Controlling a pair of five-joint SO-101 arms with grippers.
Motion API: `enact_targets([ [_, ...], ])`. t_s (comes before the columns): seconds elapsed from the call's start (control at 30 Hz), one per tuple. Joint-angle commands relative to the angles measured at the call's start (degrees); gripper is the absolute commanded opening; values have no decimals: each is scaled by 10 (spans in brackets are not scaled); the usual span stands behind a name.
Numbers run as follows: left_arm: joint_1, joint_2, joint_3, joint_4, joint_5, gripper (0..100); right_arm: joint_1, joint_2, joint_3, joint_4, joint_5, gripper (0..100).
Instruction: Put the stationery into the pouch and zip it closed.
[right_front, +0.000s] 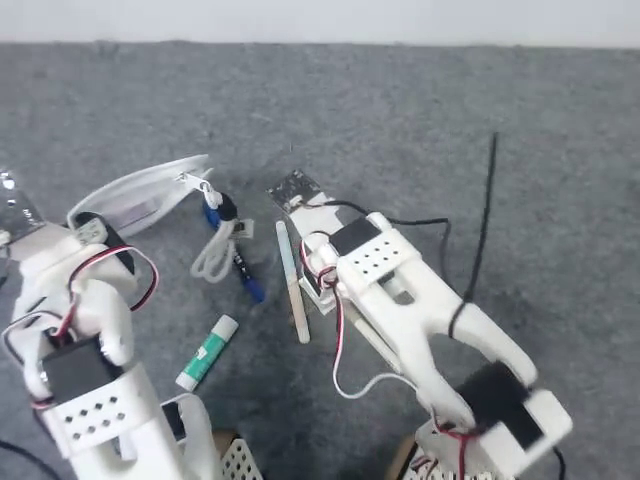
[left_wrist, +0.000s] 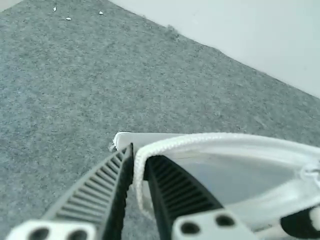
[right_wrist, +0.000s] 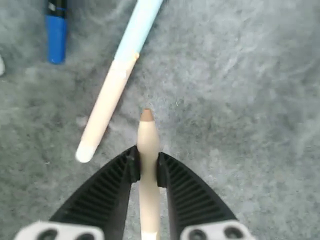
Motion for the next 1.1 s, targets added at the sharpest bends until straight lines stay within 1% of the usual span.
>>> enact_targets([
  [0.0, -3, -4, -31, -11, 9, 9, 1, -71, -23, 10, -8, 6],
  [0.13, -3, -3, -31, -12, 9, 9, -10, -97, 1, 5, -11, 6],
  [0.3, -3, -2, -31, -12, 9, 9, -51, -135, 5, 9, -81, 6],
  [0.6, -2, -2, -31, -12, 9, 9, -64, -251, 2, 5, -145, 6],
  [0.73, 0, -1, -30, -12, 8, 9, -83, -329, 5, -19, -150, 6],
  [0.83, 0, -1, -30, -11, 8, 9, -96, -377, 5, -55, -150, 6],
  [1.07, 0, -1, -30, -11, 8, 9, -127, -417, 5, -151, -150, 6],
])
